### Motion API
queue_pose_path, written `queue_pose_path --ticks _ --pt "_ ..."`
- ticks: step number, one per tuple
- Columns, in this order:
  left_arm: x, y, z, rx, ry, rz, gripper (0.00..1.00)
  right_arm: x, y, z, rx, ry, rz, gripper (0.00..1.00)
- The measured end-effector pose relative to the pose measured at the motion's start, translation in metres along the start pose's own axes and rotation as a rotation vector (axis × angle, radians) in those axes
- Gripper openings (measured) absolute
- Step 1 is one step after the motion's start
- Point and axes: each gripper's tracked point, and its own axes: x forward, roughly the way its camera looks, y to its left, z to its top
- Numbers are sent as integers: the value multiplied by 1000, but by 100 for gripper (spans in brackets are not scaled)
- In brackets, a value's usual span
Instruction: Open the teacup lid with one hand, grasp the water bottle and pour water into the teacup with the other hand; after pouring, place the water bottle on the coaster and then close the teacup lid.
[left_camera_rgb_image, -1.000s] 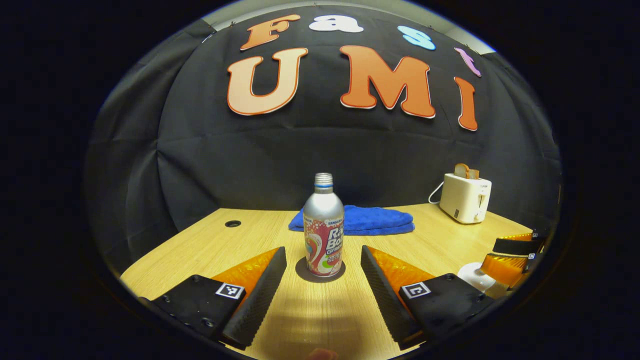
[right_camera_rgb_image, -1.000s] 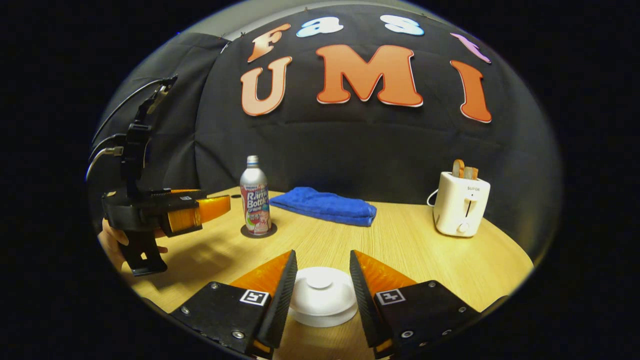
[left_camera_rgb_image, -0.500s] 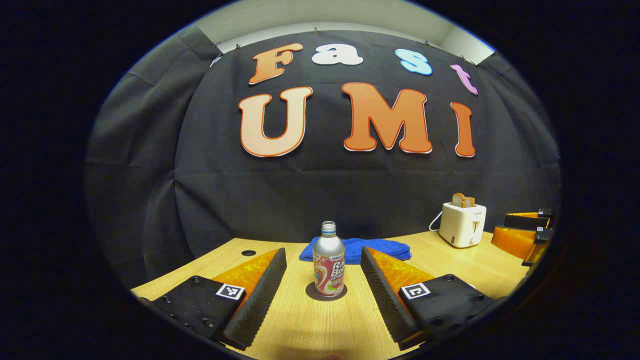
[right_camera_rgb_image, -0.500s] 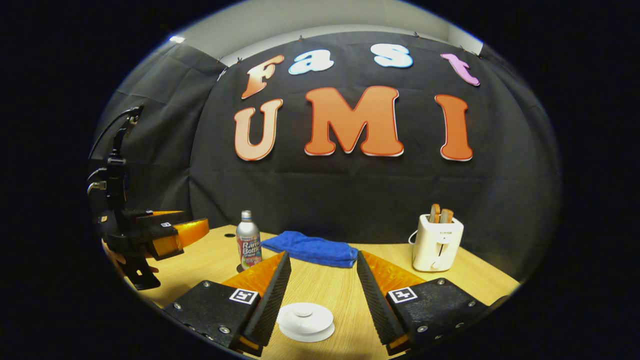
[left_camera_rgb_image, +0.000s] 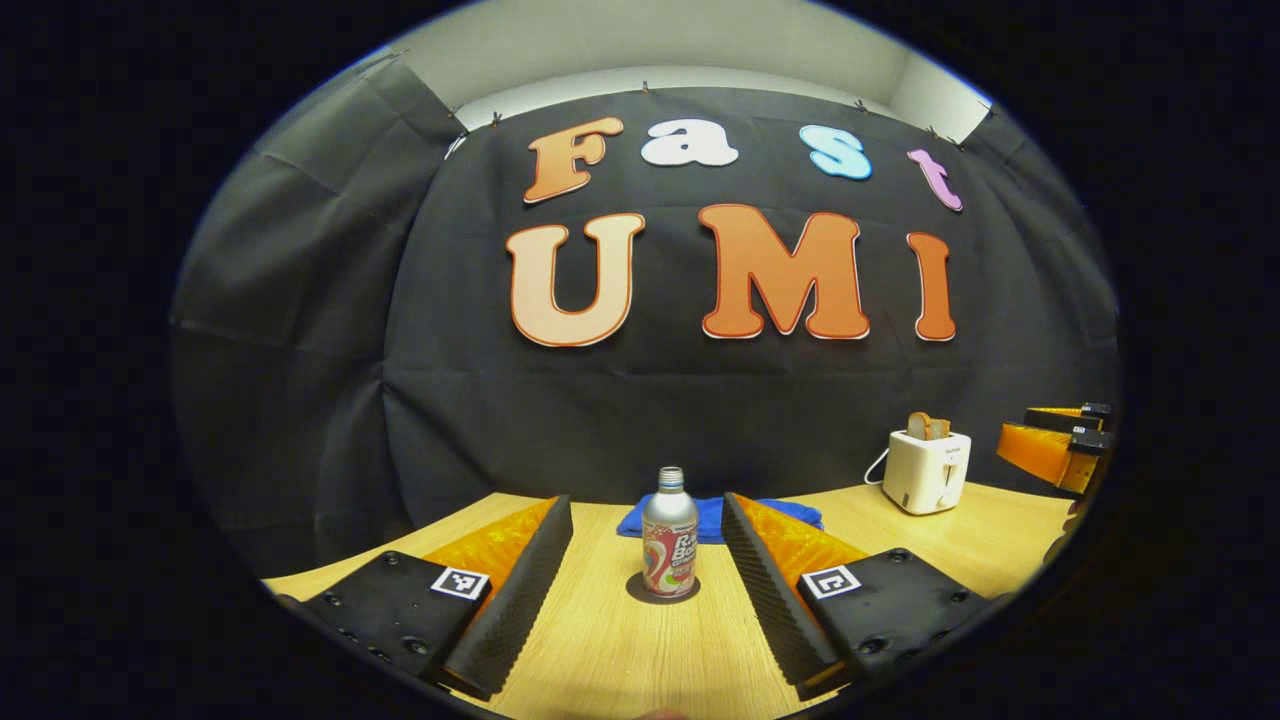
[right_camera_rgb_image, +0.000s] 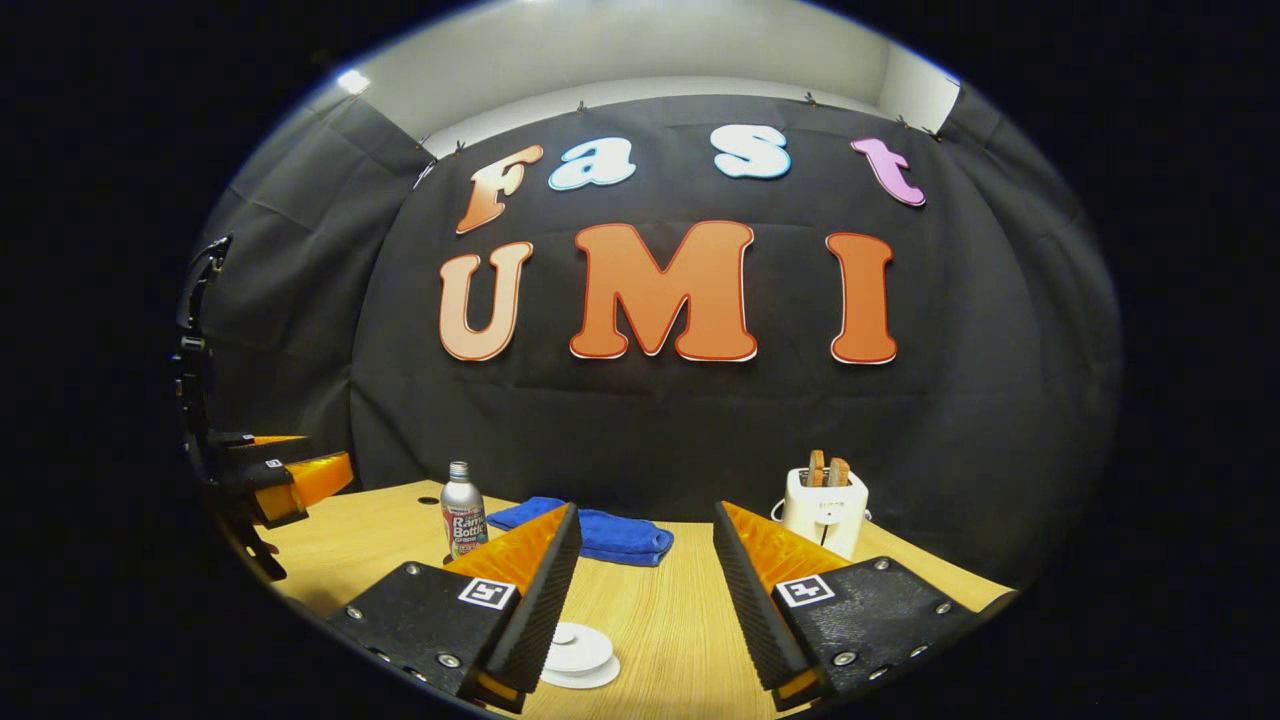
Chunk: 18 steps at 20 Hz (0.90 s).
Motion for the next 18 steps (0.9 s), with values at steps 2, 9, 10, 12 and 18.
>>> queue_pose_path --ticks 2,9,10,12,18 --pt "-6 3 2 5 -12 16 98 -2 -2 2 8 -3 -3 80" --pt "-16 12 1 14 -25 43 100 -5 4 8 -4 -15 9 80" --pt "-16 13 3 15 -28 48 98 -6 6 7 -1 -13 14 79" --pt "-17 12 4 19 -32 44 100 -6 9 8 -3 -8 20 79" --pt "-15 5 13 23 -55 26 100 -5 9 15 -6 -27 13 80"
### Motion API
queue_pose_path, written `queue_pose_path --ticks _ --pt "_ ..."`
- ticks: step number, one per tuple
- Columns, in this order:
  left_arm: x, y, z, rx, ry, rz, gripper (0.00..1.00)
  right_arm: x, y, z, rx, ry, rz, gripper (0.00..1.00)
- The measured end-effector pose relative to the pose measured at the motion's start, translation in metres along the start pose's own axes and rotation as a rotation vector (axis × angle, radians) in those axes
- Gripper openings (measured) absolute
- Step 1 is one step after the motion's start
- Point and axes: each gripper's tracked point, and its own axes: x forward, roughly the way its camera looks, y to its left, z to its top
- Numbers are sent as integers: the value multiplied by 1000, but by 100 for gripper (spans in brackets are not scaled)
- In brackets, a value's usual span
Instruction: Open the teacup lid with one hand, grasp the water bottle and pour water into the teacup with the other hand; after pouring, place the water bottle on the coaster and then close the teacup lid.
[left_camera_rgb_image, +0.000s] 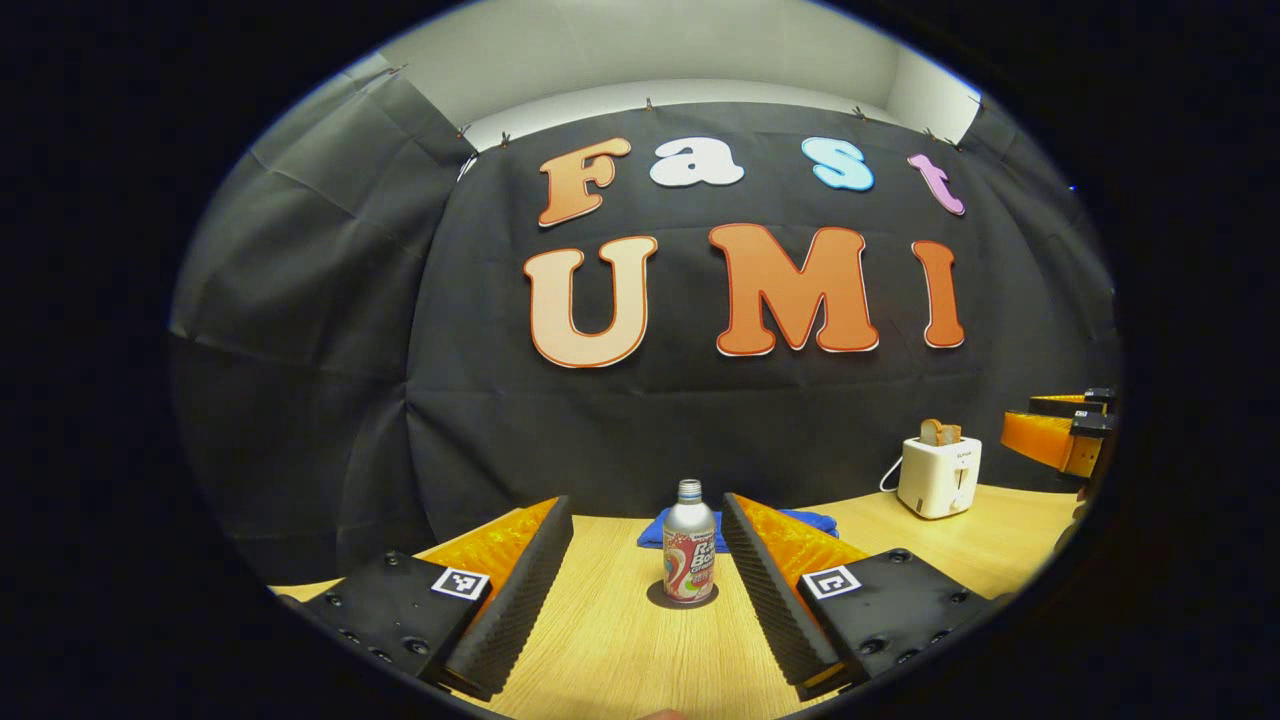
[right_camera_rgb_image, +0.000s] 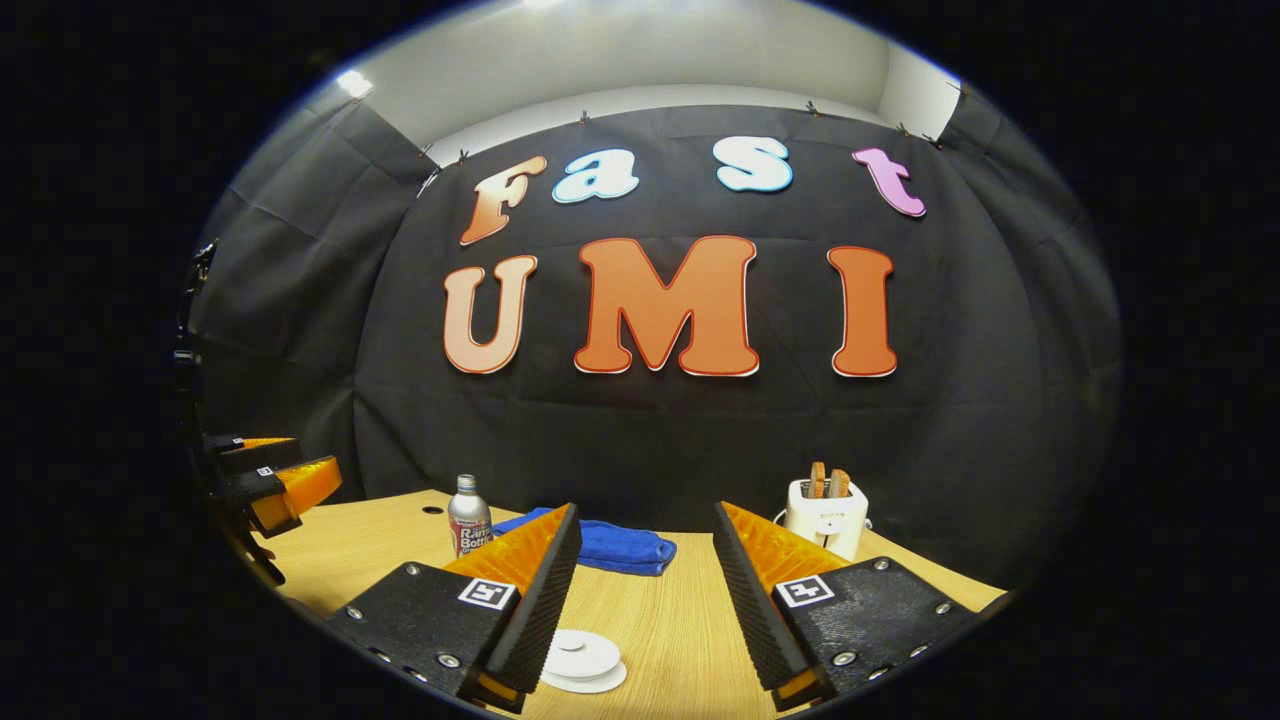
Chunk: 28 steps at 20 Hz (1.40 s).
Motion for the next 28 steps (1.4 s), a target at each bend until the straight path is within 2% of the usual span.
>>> queue_pose_path --ticks 9,10,15,16,17,19,24,28 --pt "5 -5 -1 -11 12 -5 100 0 -3 -1 -47 2 -8 80" --pt "6 -4 -3 -7 17 -1 98 0 -4 -2 -49 2 -8 80" --pt "13 -7 -1 -45 42 6 100 0 -7 -9 -80 13 -14 81" --pt "15 -7 0 -46 43 9 100 0 -8 -9 -83 15 -14 78" --pt "16 -7 1 -46 43 8 98 -1 -9 -9 -83 16 -17 84" --pt "17 -13 3 -44 40 -1 100 -1 -11 -10 -82 16 -21 87" --pt "16 -20 6 -40 31 -17 100 0 -15 -11 -72 12 -21 90" --pt "16 -19 5 -36 30 -12 100 0 -9 -17 -71 30 12 90"
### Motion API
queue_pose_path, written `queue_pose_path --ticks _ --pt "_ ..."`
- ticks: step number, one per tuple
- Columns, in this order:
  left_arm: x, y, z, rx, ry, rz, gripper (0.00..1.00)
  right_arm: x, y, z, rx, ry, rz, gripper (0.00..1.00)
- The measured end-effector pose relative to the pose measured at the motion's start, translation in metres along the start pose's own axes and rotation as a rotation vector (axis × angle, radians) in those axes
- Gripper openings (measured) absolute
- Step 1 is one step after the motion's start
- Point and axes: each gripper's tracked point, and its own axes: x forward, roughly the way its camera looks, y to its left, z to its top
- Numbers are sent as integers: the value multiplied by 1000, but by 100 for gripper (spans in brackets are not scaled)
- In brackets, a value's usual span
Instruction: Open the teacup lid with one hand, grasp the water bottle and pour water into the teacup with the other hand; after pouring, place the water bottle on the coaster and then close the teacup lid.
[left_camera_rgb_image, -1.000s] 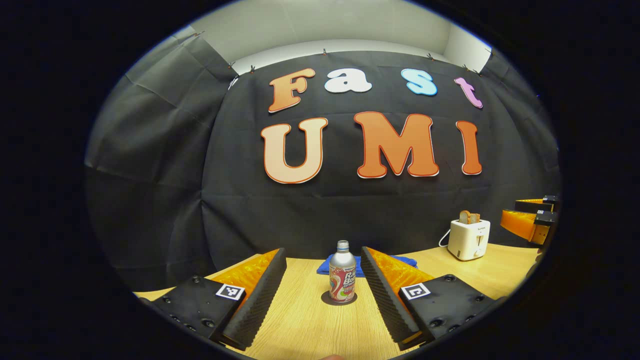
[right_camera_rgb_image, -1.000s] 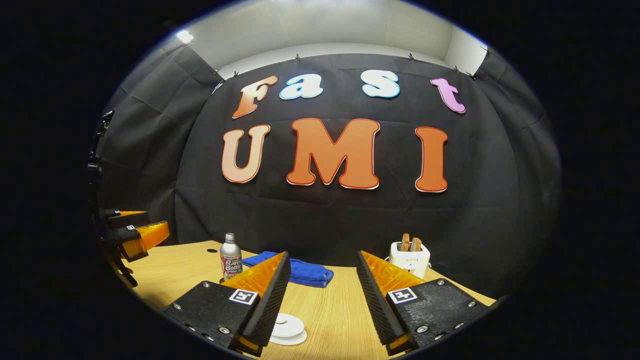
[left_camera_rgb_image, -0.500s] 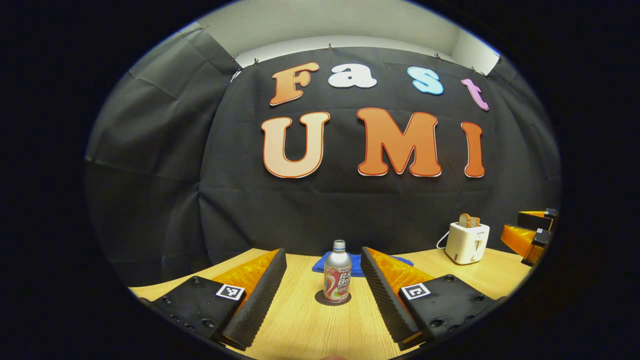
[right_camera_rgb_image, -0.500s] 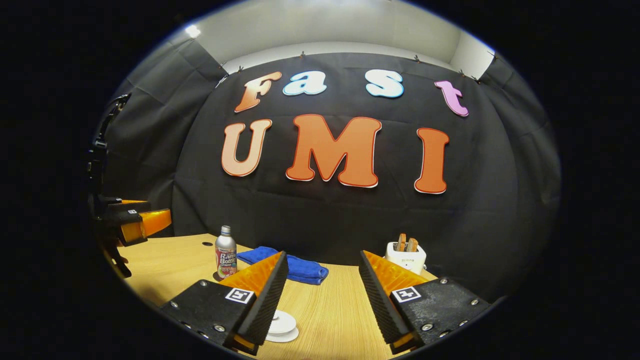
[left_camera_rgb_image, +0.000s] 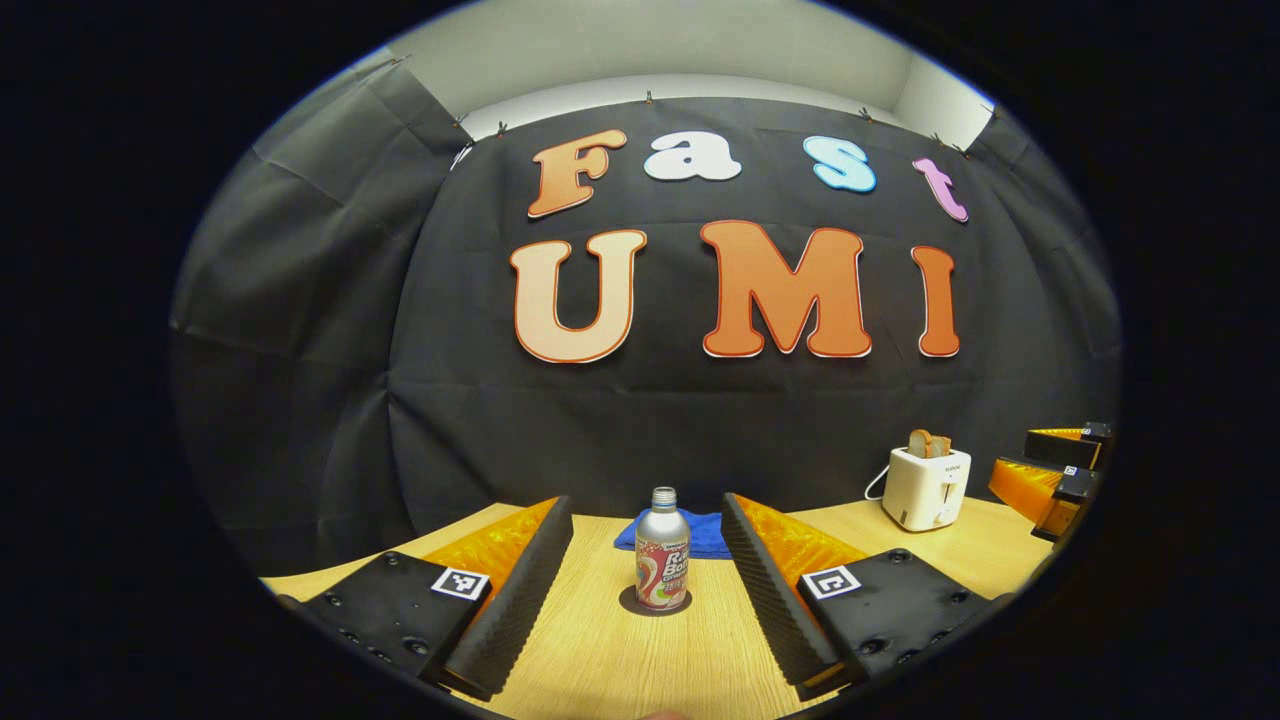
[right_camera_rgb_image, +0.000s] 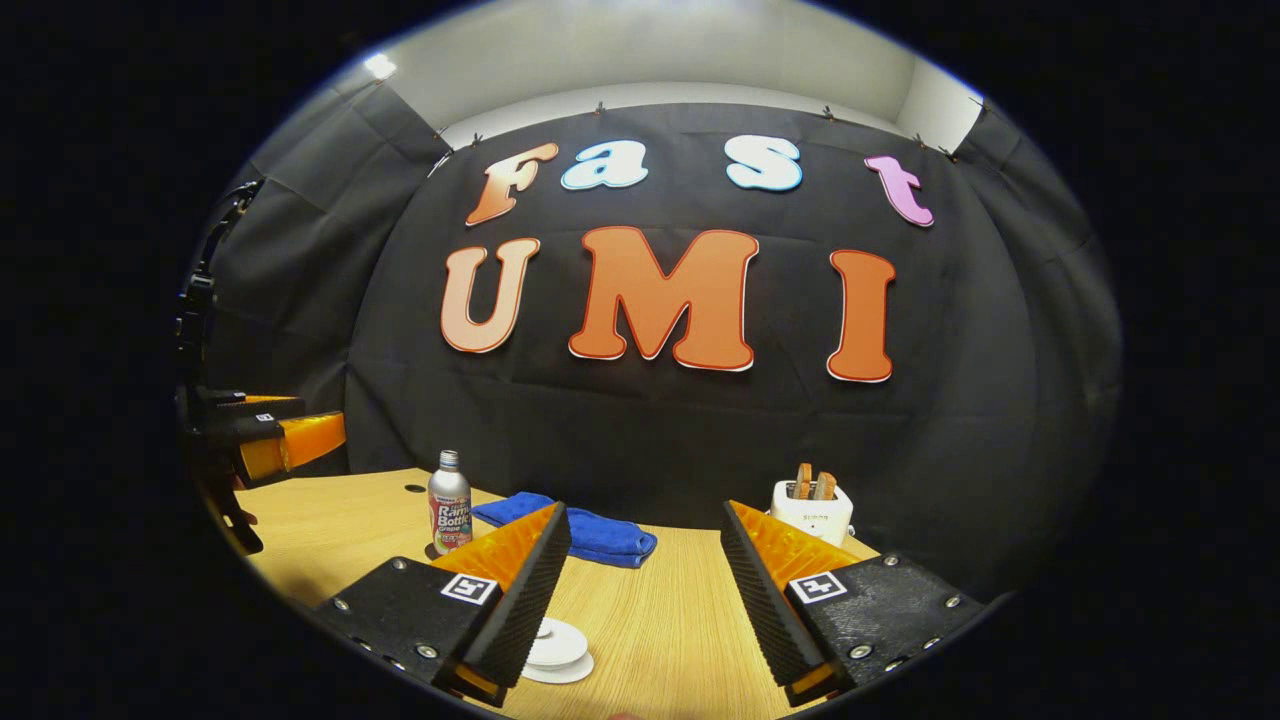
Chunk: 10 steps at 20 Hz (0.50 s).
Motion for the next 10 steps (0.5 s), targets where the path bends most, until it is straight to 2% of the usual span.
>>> queue_pose_path --ticks 8,10 --pt "-1 1 -4 4 6 3 98 -1 4 0 -4 1 9 92" --pt "-1 2 -3 6 -1 4 100 -2 3 0 -2 -2 7 92"
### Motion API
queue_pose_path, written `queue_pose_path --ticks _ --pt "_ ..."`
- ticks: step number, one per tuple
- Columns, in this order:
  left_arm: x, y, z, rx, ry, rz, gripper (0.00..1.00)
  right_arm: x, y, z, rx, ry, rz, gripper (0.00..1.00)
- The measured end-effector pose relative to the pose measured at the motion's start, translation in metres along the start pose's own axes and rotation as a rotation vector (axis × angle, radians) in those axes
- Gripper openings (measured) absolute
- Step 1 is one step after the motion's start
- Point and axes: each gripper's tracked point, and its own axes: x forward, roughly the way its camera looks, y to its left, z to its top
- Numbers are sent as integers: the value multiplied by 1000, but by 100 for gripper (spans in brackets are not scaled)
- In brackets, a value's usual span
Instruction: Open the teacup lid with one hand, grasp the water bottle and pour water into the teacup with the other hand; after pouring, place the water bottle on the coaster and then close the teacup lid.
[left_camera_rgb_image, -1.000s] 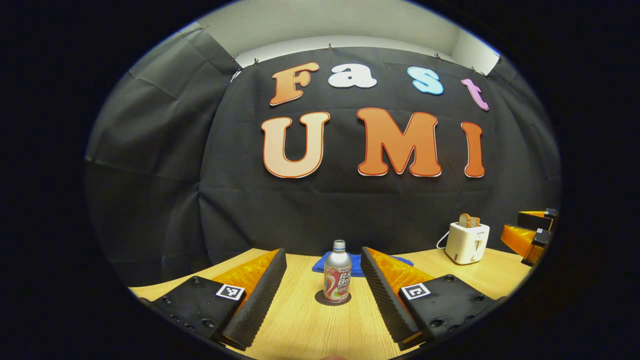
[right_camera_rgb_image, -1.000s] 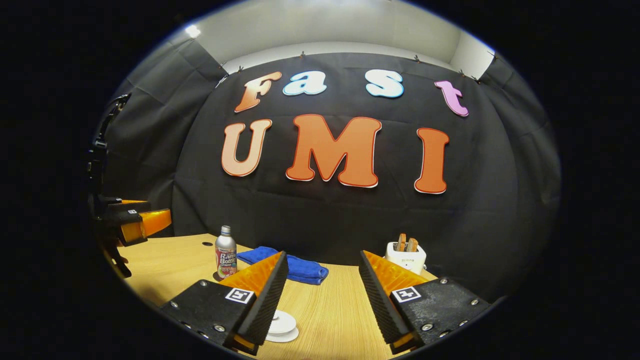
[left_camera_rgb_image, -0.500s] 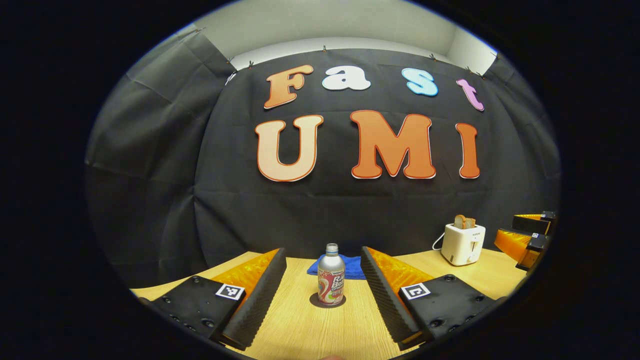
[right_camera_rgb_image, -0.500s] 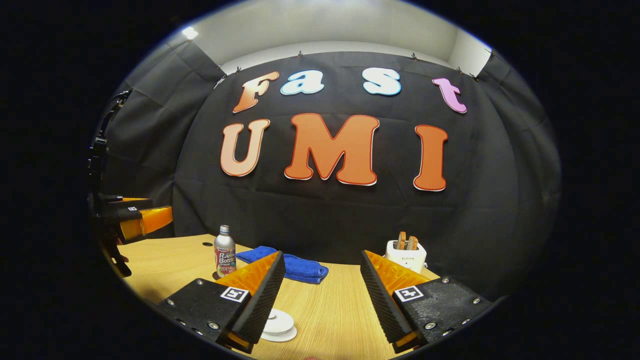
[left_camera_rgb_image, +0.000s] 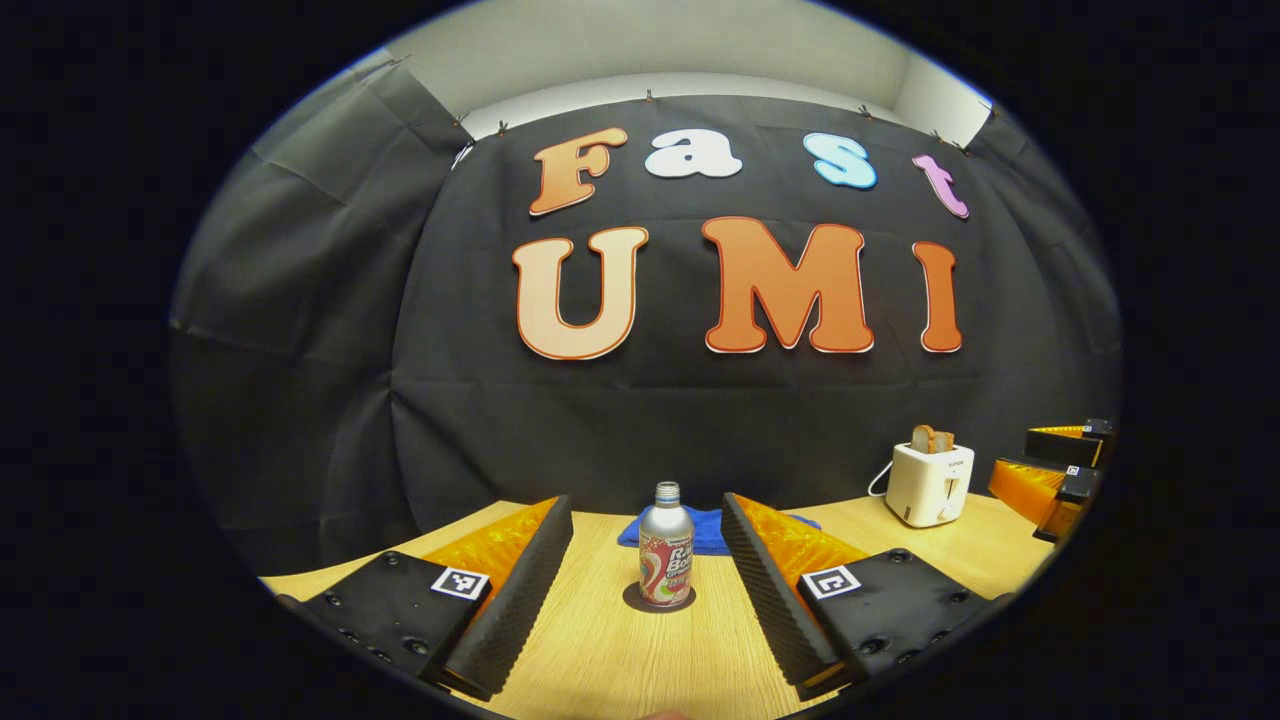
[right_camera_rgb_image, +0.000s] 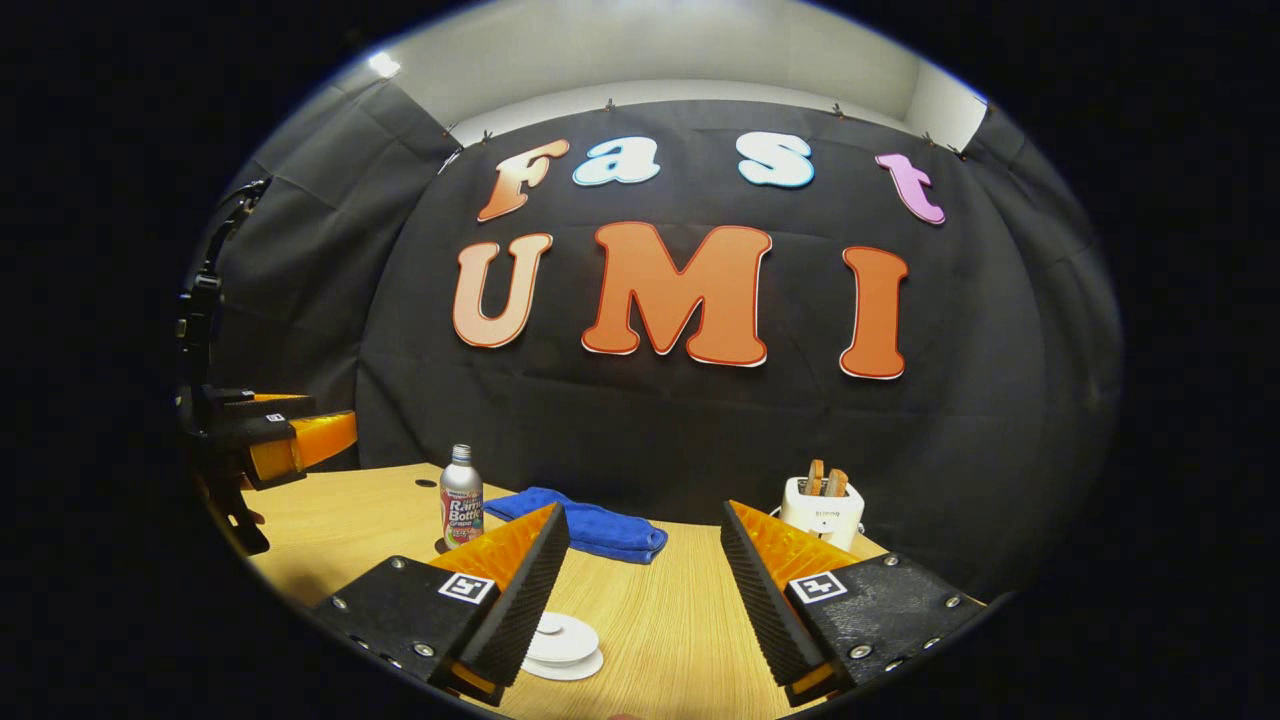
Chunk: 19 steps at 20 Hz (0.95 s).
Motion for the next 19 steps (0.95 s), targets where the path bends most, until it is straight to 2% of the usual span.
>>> queue_pose_path --ticks 2,3,6,19 --pt "-2 -1 1 9 -5 2 94 -1 0 0 3 0 0 92" --pt "-3 -1 1 13 -7 2 100 0 0 -1 4 0 -2 92" --pt "-3 -3 3 18 -14 -1 98 -1 0 -1 6 2 -3 92" --pt "-6 -6 2 20 -24 -3 100 -1 -2 -2 6 2 -4 92"
